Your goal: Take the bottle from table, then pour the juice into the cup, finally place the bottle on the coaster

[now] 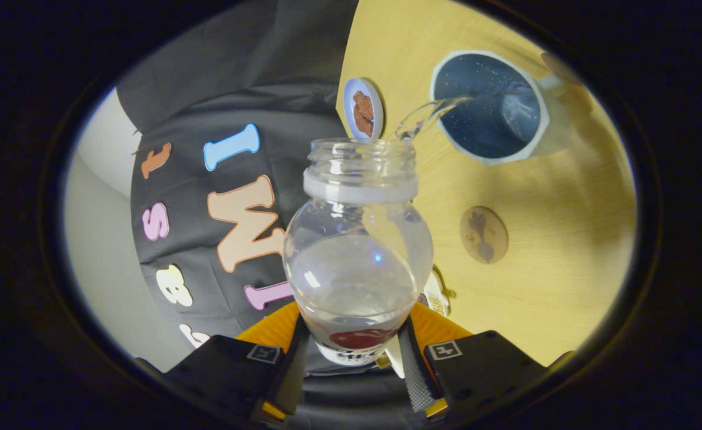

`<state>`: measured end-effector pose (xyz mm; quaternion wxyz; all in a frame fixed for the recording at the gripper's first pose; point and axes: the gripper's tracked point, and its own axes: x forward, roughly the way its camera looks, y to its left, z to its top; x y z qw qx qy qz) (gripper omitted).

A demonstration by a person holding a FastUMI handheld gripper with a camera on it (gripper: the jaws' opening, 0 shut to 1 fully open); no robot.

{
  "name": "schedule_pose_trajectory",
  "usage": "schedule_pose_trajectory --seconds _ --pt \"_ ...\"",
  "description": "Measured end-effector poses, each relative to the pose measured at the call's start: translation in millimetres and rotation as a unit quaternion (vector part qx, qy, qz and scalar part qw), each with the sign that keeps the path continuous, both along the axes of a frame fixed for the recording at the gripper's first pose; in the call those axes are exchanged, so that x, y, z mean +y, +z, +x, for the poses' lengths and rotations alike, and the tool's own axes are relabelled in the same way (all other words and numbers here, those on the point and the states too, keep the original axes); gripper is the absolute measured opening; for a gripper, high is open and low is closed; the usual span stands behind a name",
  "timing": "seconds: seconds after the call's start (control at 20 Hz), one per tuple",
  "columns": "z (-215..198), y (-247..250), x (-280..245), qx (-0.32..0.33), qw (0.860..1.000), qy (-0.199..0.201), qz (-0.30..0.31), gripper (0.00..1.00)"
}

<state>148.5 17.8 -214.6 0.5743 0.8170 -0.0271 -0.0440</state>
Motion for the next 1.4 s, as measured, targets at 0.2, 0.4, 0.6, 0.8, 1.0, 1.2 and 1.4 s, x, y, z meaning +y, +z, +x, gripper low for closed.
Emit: schedule_pose_trajectory --seconds 0.2,0.4,0.6,0.8,1.0,1.2,1.4 --pt "-1 2 -1 -0.004 1.0 -0.003 0.005 0.74" --pt "-1 5 -2 -0.008 1.0 -0.006 0.015 0.74" --pt "1 12 -7 -0.017 0.999 -0.012 0.028 0.74" --pt "0 13 -6 -0.017 0.999 -0.013 0.037 0.74" --pt "0 16 -9 -0.019 0.999 -0.015 0.047 0.74" --pt "-2 15 -12 -0.017 0.998 -0.016 0.057 0.74" --pt "-1 14 -14 -0.015 0.998 -0.016 0.067 0.74"
